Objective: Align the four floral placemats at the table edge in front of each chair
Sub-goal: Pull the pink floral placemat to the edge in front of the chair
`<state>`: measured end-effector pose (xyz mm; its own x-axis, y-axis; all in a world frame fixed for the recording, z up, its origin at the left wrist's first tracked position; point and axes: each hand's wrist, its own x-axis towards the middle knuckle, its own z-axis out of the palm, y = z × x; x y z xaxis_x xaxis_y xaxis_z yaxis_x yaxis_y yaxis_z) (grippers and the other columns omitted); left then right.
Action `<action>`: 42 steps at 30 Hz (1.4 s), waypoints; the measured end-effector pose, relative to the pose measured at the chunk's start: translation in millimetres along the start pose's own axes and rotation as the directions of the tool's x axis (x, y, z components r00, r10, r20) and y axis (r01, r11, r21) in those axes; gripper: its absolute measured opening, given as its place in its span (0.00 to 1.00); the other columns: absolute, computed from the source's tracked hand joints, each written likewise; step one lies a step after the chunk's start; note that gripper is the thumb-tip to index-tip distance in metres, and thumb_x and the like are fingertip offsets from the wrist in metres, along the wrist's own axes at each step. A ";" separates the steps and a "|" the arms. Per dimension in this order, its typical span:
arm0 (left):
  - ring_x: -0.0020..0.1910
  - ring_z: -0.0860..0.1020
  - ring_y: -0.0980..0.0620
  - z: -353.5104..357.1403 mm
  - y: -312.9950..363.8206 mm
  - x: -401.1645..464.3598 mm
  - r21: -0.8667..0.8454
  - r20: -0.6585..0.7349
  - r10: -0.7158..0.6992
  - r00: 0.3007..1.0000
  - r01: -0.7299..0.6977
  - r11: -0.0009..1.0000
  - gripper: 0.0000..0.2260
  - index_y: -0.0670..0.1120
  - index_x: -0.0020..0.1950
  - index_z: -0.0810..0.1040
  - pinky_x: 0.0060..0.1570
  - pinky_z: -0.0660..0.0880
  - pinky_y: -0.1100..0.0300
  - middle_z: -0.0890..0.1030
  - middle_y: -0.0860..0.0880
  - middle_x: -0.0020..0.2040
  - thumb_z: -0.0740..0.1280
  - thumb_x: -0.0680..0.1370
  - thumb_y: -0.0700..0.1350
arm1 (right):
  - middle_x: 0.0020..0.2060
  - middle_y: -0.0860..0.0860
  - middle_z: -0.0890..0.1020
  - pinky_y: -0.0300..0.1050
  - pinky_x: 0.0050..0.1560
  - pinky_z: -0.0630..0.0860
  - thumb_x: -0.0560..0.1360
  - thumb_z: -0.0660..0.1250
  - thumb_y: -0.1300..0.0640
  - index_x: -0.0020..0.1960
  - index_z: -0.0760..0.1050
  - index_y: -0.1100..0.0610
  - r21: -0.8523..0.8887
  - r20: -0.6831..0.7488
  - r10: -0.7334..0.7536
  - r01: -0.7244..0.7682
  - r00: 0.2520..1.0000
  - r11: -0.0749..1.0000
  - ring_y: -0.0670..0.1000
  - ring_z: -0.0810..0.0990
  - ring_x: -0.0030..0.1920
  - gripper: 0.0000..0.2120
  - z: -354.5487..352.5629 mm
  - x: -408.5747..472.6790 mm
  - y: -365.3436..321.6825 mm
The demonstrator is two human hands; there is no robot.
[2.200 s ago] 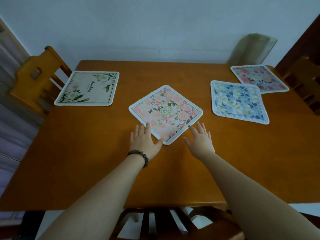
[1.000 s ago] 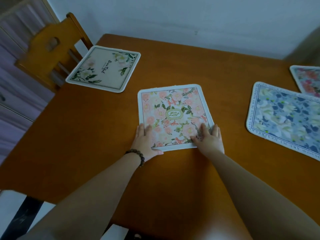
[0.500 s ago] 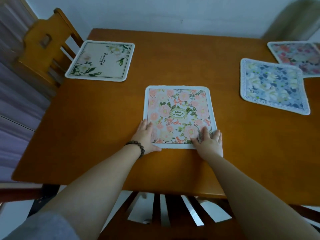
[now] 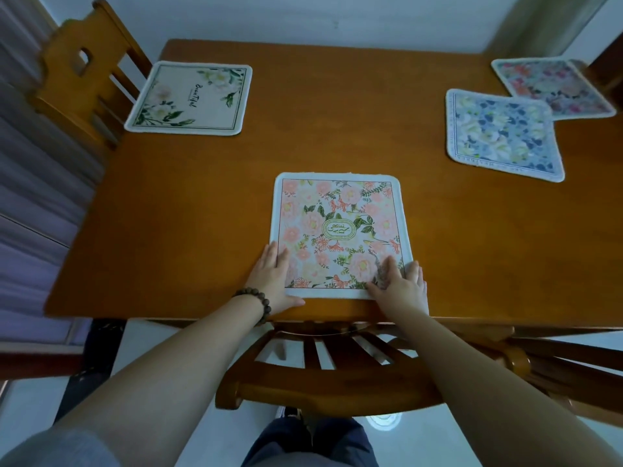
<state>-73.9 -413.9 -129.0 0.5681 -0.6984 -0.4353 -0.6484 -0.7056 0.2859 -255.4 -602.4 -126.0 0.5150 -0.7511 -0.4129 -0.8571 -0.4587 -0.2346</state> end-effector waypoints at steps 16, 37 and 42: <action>0.77 0.44 0.45 -27.0 -17.3 37.0 0.062 -0.136 -0.087 0.987 0.096 0.993 0.35 0.50 0.78 0.49 0.74 0.46 0.48 0.43 0.44 0.78 0.62 0.77 0.59 | 0.74 0.63 0.34 0.54 0.74 0.44 0.75 0.62 0.38 0.77 0.37 0.54 0.166 0.147 0.059 -0.083 0.987 0.983 0.62 0.34 0.74 0.45 16.4 -23.1 -41.2; 0.75 0.38 0.38 24.1 89.8 10.7 -0.290 -0.221 -0.492 0.842 0.424 0.858 0.49 0.51 0.74 0.30 0.73 0.40 0.45 0.37 0.34 0.75 0.56 0.70 0.73 | 0.77 0.56 0.40 0.59 0.74 0.43 0.74 0.54 0.31 0.78 0.44 0.48 -0.178 -0.021 -0.312 0.304 0.950 0.936 0.57 0.37 0.76 0.40 -59.9 133.2 -7.2; 0.75 0.37 0.41 43.3 97.0 19.0 -0.200 -0.205 -0.431 0.879 0.393 0.897 0.51 0.51 0.76 0.33 0.71 0.36 0.48 0.38 0.38 0.77 0.56 0.67 0.76 | 0.77 0.54 0.41 0.57 0.73 0.37 0.73 0.55 0.29 0.77 0.45 0.46 -0.208 0.014 -0.330 0.326 0.944 0.922 0.56 0.37 0.76 0.41 -65.4 169.4 -2.0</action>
<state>-148.0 -490.4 -146.5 0.8827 -0.3341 -0.3305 -0.2568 -0.9319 0.2562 -165.6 -759.8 -137.9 0.7691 -0.5506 -0.3246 -0.6198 -0.7665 -0.1682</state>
